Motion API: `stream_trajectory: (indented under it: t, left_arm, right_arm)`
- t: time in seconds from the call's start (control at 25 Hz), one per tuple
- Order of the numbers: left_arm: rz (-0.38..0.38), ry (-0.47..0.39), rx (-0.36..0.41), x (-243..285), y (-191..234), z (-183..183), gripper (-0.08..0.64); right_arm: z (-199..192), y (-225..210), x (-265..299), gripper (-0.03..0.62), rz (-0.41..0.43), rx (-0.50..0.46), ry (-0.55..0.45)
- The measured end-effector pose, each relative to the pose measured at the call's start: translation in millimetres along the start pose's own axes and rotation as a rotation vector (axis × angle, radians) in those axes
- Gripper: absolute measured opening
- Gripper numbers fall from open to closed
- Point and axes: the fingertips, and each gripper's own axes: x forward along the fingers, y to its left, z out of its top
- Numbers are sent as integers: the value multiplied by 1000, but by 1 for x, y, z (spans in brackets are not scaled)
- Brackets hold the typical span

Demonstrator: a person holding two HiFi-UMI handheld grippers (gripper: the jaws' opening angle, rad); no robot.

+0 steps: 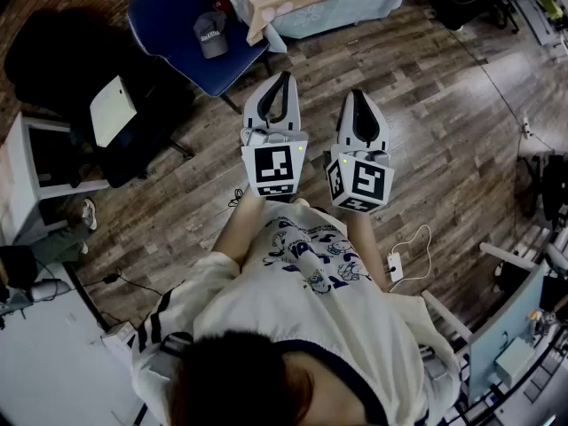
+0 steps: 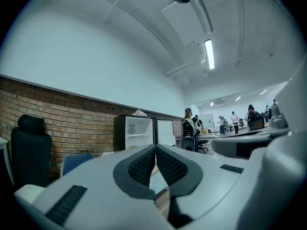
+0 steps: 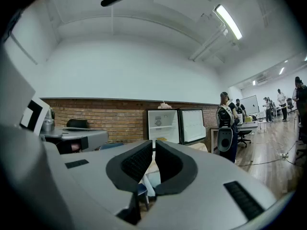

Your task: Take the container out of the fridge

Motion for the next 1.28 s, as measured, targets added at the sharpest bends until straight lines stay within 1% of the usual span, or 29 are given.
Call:
stream_trajectory:
  t: [0.32, 0.72, 1.04, 1.28]
  left_arm:
    - [0, 5, -8, 12, 12, -2, 20]
    - [-5, 6, -16, 42, 27, -6, 20]
    - [-10, -6, -8, 77, 56, -3, 20]
    - [-21, -6, -9, 102, 76, -5, 20]
  right_arm:
    - [-2, 3, 15, 43, -7, 7, 10]
    - [-2, 5, 50, 43, -1, 3, 10]
    - [4, 10, 93, 43, -15, 6, -13]
    - [3, 17, 121, 43, -23, 7, -9]
